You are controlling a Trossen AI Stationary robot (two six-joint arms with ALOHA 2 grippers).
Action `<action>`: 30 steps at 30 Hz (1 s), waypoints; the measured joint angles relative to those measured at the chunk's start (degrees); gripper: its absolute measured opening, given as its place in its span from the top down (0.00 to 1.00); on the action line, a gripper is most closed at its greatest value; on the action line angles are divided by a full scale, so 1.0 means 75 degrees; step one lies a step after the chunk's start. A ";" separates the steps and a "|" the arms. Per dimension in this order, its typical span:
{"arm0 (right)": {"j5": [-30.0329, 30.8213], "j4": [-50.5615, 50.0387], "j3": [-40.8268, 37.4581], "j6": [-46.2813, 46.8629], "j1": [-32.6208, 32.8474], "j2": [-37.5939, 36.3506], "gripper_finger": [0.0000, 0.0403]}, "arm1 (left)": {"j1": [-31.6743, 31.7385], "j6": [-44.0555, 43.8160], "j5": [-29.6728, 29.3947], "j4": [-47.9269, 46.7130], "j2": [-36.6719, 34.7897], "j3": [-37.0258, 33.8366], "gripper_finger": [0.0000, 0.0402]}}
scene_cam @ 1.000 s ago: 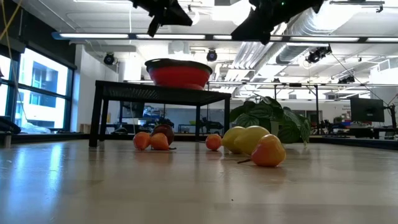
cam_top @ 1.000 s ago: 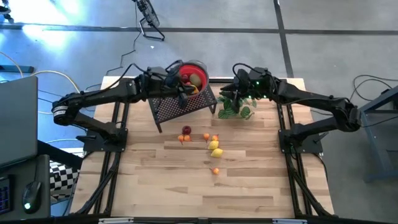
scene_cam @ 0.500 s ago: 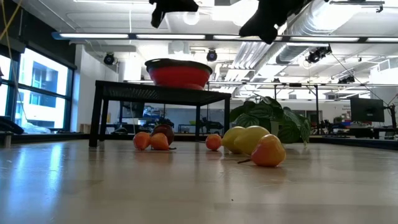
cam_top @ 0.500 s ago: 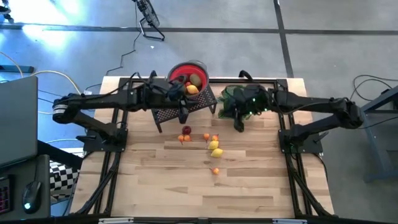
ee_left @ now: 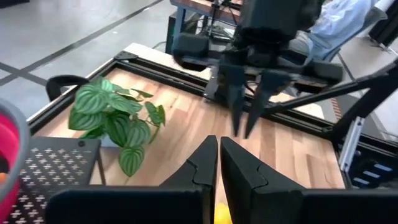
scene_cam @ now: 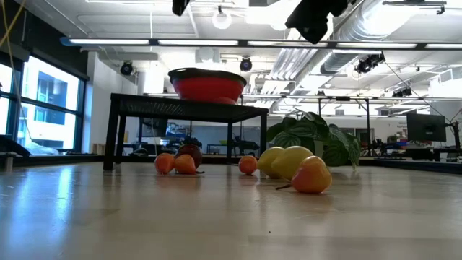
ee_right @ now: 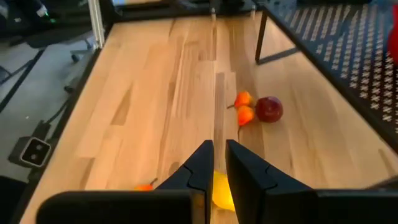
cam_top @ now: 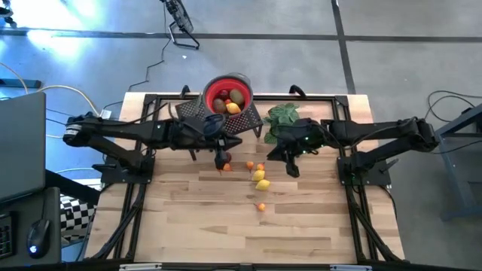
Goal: Pick & Place Fruit
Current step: Put the top yellow lemon into the red basket on the shelf
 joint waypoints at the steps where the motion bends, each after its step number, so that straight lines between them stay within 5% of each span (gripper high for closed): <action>1: 0.0001 -0.0013 0.0000 -0.0002 0.0014 0.0016 0.91 | -0.0086 0.0001 -0.0105 0.0001 0.0000 0.0000 0.95; 17: 0.0894 0.0069 -0.0003 -0.0435 -0.0297 0.0160 0.91 | -0.0385 -0.0060 -0.0467 0.0227 0.0006 0.0000 0.95; 30: 0.0510 0.0621 0.0001 -0.0550 -0.0326 0.0433 0.93 | -0.0385 -0.0060 -0.0490 0.0213 0.0006 0.0000 0.95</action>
